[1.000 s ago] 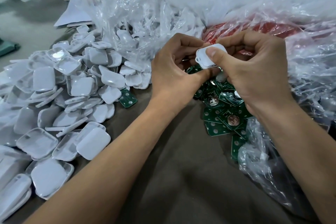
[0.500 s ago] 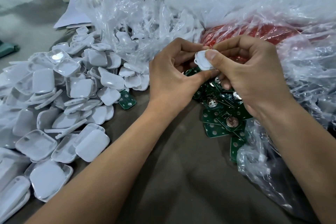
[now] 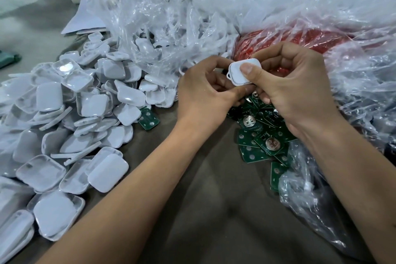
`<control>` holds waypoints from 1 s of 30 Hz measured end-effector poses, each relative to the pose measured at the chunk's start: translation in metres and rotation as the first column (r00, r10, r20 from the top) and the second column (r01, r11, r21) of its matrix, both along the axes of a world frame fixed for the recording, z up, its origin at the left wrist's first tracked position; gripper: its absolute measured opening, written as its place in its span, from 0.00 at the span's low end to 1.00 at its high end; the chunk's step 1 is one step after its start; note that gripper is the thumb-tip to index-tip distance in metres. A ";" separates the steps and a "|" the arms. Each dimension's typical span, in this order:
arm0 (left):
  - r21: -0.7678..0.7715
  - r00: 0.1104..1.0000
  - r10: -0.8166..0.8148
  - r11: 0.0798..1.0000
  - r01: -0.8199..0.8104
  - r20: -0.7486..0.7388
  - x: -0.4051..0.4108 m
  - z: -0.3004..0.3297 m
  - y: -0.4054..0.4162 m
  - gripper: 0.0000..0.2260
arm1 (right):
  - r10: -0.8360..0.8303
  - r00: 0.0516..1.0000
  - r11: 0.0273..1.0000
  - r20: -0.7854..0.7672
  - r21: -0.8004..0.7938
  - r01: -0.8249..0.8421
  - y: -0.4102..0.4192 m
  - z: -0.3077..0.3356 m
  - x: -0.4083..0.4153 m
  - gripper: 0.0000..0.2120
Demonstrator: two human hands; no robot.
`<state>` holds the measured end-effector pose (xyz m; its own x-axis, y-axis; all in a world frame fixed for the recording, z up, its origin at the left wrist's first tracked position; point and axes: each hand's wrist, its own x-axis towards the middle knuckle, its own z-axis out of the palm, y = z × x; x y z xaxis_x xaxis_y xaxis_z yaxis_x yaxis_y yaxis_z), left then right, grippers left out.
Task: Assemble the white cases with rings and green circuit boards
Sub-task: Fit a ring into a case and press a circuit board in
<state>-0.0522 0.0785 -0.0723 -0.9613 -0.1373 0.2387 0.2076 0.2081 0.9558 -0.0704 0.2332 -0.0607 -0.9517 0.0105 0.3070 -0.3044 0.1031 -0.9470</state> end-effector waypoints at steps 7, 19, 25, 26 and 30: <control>0.061 0.997 -0.081 0.995 0.081 0.003 0.000 0.001 -0.002 0.11 | 0.004 0.999 1.000 0.034 -0.004 -0.004 0.001 0.000 0.000 0.09; 0.191 0.986 -0.167 0.968 0.162 0.010 -0.001 0.003 -0.006 0.08 | 0.019 0.998 0.997 0.068 -0.073 -0.014 -0.001 0.000 -0.001 0.09; 0.228 0.981 -0.186 0.959 0.168 0.060 -0.001 0.002 -0.008 0.07 | 0.022 0.997 0.999 0.073 -0.043 -0.019 -0.002 0.000 0.001 0.11; 0.246 0.978 -0.193 0.954 0.169 0.077 -0.002 0.002 -0.008 0.05 | 0.022 0.997 0.999 0.070 -0.034 -0.020 -0.002 0.000 0.001 0.11; 0.314 0.975 -0.185 0.939 0.140 0.120 -0.003 0.003 -0.008 0.08 | 0.048 0.995 0.999 0.084 0.004 -0.048 -0.002 0.002 0.002 0.09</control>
<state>-0.0555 0.0705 -0.0697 -0.9976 -0.0200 0.0661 0.0680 -0.1192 0.9905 -0.0681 0.2313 -0.0589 -0.9734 -0.0375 0.2262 -0.2288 0.0965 -0.9687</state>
